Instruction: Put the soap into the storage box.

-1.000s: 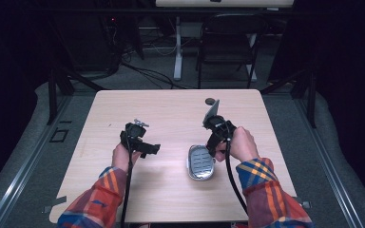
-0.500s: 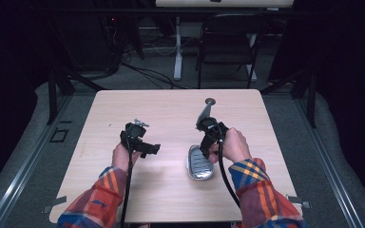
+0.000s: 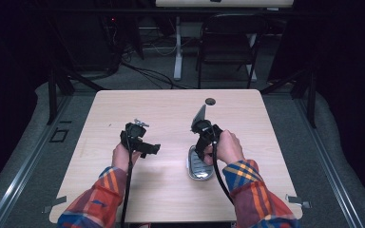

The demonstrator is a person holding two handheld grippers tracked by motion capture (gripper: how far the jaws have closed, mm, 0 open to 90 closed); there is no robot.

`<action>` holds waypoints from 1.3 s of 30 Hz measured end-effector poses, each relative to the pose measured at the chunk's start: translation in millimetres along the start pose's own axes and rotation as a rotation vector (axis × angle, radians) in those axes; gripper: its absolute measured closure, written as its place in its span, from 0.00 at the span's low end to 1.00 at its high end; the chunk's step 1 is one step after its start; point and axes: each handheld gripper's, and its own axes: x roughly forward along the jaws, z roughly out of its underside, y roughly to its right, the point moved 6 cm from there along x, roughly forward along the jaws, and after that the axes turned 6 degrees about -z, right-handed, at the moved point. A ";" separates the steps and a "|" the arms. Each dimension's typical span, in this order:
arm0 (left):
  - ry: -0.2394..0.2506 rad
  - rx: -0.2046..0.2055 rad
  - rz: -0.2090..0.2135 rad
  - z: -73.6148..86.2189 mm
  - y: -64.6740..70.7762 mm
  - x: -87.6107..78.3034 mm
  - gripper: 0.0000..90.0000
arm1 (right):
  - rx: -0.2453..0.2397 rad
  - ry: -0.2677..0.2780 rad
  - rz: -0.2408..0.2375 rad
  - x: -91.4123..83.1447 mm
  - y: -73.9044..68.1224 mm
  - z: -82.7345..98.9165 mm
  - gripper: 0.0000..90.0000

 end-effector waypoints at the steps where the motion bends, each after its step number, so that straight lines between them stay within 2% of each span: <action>1: -0.003 0.002 0.003 -0.1 0.1 -0.4 0.00 | -0.004 -0.007 0.005 0.7 -0.1 -0.4 0.41; 5: 0.000 0.002 0.001 -0.2 0.3 0.0 0.00 | 0.001 -0.010 0.004 4.3 -2.6 -1.8 0.41; 6: -0.002 0.002 0.002 -0.2 0.3 -0.2 0.00 | 0.016 0.010 0.000 6.6 -4.3 -2.5 0.41; 10: 0.001 0.001 0.001 -0.3 0.5 -0.2 0.00 | 0.009 -0.009 0.016 9.1 -4.8 -3.6 0.41; 12: 0.000 0.003 0.001 -0.3 0.5 -0.1 0.00 | 0.025 0.006 0.016 11.9 -6.1 -4.5 0.41; 13: 0.000 0.003 0.000 -0.3 0.6 -0.1 0.00 | 0.018 -0.013 0.021 11.4 -5.7 -4.3 0.41; 17: 0.000 0.004 0.001 -0.2 0.6 -0.1 0.00 | 0.036 -0.016 0.021 14.5 -6.3 -4.4 0.41; 21: 0.001 0.002 0.002 -0.4 0.9 -0.1 0.00 | 0.054 -0.013 0.008 16.6 -7.0 -3.7 0.40; 22: 0.000 0.003 0.002 -0.2 0.7 -0.1 0.00 | 0.073 0.013 -0.003 18.2 -8.3 -4.0 0.41; 27: -0.001 0.006 0.003 -0.8 2.0 0.0 0.00 | 0.064 0.011 -0.010 14.0 -6.0 0.4 0.41; 28: -0.001 0.008 0.002 -1.0 2.4 0.2 0.00 | 0.083 0.043 -0.023 16.2 -7.0 0.5 0.41; 29: -0.002 0.010 0.003 -1.0 2.6 0.2 0.00 | 0.072 0.018 -0.023 14.3 -5.7 2.4 0.41; 30: -0.003 0.009 0.004 -1.0 2.7 0.3 0.00 | 0.080 0.021 -0.035 14.3 -6.0 3.5 0.41; 31: -0.004 0.009 0.004 -0.9 2.6 0.4 0.00 | 0.099 0.061 -0.049 17.2 -6.8 3.6 0.41; 33: -0.003 0.007 0.003 -0.9 2.3 0.5 0.00 | 0.079 0.018 -0.052 14.3 -4.8 7.2 0.41; 35: -0.004 0.008 0.002 -0.9 2.3 0.6 0.00 | 0.102 0.058 -0.071 17.3 -6.3 7.8 0.41; 36: -0.005 0.010 0.002 -0.9 2.4 0.6 0.00 | 0.089 0.022 -0.068 14.9 -4.8 10.0 0.41; 38: -0.006 0.011 0.003 -1.0 2.9 0.9 0.00 | 0.089 0.027 -0.075 15.1 -4.5 11.1 0.41; 39: -0.005 0.011 0.000 -1.0 3.0 1.0 0.00 | 0.124 0.069 -0.095 17.7 -6.9 11.1 0.40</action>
